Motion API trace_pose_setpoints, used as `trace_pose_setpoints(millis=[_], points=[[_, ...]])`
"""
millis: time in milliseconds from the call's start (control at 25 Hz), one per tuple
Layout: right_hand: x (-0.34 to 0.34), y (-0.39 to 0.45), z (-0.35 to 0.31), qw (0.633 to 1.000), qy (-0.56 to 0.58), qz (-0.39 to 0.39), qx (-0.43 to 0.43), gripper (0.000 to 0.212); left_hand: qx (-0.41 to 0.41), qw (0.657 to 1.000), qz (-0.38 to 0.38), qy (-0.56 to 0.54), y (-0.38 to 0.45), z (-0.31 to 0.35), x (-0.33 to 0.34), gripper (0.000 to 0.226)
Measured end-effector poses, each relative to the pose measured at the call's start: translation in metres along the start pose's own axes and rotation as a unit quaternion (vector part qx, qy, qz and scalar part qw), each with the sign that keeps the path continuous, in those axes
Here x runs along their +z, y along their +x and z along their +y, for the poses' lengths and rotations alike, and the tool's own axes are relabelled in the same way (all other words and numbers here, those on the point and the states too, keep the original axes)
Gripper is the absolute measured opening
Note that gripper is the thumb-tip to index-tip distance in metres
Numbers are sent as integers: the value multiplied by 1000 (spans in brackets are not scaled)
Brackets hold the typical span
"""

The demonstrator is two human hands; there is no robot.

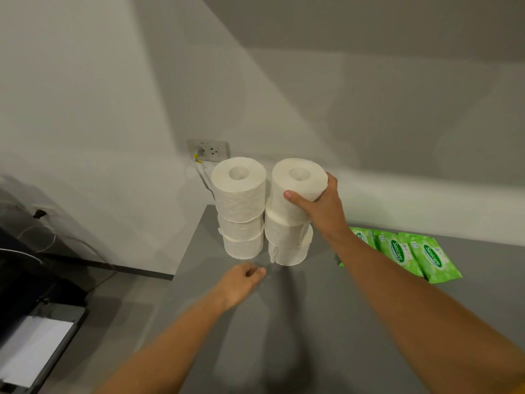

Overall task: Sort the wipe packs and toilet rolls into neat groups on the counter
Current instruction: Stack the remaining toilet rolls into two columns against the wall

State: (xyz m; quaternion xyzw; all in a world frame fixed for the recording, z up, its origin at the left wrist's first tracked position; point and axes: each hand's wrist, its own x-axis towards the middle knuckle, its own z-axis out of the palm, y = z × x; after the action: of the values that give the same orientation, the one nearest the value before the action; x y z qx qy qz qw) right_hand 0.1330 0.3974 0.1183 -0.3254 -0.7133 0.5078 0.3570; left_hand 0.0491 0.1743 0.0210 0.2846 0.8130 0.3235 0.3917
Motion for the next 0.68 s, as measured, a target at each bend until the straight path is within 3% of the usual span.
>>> trace_pose_setpoints(millis=[120,480,680], points=[[-2,-1,-2,1000,-2,-10,0,86,-5,1000,1,-5,-2,2,0,34],[-27,-10,-6,994,-70,-61,53,115,20,999,21,-18,-22,11,-11,57],[-31,-28,3,986,-106,-80,102,119,42,999,23,-16,-27,10,-16,52]])
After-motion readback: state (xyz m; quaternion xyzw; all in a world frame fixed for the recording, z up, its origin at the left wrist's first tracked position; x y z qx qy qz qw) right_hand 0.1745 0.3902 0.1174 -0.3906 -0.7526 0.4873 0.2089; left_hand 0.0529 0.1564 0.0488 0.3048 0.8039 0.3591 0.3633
